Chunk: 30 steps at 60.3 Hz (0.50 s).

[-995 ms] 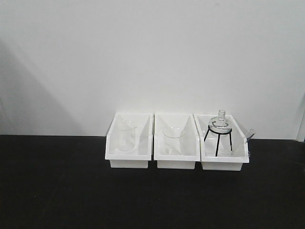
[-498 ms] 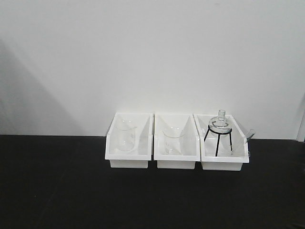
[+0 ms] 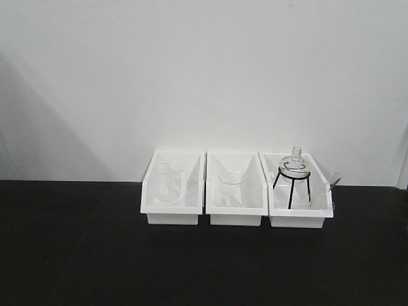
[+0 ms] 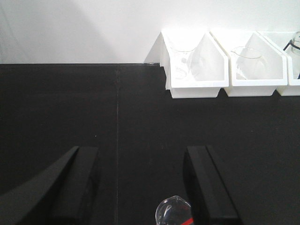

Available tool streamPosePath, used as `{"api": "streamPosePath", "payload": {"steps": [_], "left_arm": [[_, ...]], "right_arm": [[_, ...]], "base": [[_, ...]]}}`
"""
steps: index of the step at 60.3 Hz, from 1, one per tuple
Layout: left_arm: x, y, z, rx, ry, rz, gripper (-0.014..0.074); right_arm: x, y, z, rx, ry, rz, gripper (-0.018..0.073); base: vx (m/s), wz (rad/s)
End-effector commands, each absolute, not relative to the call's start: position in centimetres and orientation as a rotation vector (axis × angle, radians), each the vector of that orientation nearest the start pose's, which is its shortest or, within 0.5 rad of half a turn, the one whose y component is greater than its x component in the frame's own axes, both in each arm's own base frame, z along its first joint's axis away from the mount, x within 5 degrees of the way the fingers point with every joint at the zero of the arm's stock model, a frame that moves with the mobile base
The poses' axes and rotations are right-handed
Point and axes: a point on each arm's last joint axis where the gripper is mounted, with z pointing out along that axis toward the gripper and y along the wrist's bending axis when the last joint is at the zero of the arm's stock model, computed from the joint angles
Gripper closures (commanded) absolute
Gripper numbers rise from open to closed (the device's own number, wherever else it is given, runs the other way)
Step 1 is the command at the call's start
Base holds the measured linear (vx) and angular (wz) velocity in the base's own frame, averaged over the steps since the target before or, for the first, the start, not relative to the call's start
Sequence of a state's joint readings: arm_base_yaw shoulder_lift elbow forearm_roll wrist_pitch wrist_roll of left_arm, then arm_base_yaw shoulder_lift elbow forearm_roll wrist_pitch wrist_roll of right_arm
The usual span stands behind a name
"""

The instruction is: Sort red and green spoons into left cabinet

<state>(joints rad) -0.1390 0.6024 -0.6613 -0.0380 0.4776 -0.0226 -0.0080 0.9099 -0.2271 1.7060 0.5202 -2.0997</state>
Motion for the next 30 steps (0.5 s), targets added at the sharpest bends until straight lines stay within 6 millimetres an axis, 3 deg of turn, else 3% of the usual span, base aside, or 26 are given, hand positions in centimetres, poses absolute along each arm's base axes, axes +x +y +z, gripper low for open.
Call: {"api": "streamPosePath", "payload": {"steps": [1,30], "left_arm": [[12.1,-1.9,35.9,0.080,1.805,-0.163,0.0080],[12.1,-1.9,35.8,0.081,1.814,-0.162,0.0080]], "right_arm": [[15.7,4.8,21.8,-0.618,1.880,0.388,-0.0003],[21.2,5.6,20.9,-0.651,1.954,0.566,-0.0003]], "base": [[0.00,0.00],[0.00,0.00]]}}
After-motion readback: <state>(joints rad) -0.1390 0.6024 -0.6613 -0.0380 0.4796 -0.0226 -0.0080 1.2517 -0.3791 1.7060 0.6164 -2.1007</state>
